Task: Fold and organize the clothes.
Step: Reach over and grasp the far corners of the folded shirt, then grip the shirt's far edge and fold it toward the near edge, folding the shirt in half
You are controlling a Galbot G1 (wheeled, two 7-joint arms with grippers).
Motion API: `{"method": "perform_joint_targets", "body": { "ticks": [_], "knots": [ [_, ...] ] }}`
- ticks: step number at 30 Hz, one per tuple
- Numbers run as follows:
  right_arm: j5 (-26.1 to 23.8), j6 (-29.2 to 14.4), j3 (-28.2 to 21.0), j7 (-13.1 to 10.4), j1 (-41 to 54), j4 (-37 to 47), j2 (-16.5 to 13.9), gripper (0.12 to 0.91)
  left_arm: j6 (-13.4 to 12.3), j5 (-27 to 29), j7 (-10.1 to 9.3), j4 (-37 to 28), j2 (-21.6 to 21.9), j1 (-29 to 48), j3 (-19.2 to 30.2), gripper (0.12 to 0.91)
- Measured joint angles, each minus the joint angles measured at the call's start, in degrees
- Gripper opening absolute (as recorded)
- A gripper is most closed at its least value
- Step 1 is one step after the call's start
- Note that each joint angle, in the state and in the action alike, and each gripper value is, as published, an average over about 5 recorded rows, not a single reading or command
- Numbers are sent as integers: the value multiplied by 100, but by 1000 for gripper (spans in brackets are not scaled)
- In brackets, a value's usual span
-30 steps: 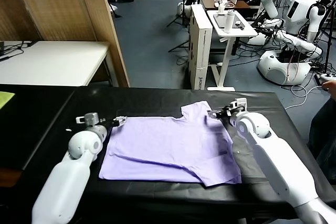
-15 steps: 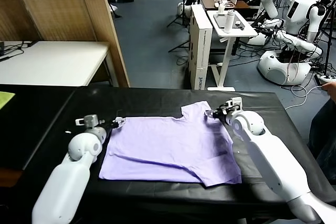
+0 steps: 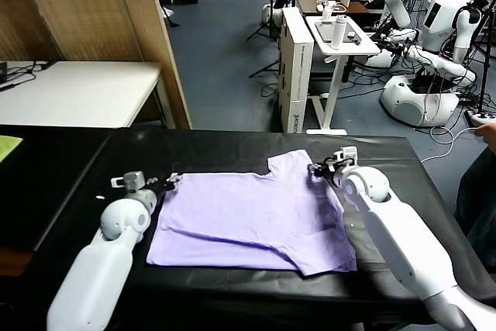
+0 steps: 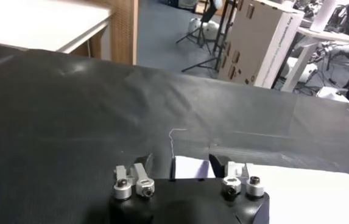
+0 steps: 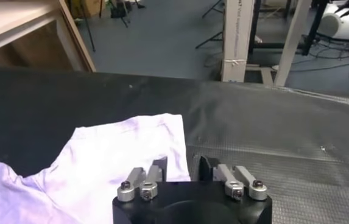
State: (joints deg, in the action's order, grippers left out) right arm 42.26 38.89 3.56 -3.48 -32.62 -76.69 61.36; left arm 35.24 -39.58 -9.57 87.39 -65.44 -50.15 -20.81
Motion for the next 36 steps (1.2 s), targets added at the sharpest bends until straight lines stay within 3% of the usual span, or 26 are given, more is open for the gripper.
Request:
{"method": "perform_joint_targets", "body": {
  "ticks": [6, 11, 18, 26, 36],
  "knots": [
    [-93, -115, 8, 61, -18, -2, 10, 139, 5, 19, 56, 7, 2, 9, 20, 360],
    [-100, -335, 54, 72, -48, -8, 31, 139, -11, 43, 85, 3, 0, 31, 30, 271],
    [47, -727, 181, 100, -130, -152, 27, 139, -30, 6, 88, 88, 15, 29, -15, 233],
    [134, -704, 371, 99, -397, -613, -154, 139, -51, -193, 64, 494, 108, -178, -172, 227],
    [283, -660, 754, 125, -1084, -1510, -568, 139, -62, -437, 44, 1506, 337, -866, -462, 227]
  ]
}}
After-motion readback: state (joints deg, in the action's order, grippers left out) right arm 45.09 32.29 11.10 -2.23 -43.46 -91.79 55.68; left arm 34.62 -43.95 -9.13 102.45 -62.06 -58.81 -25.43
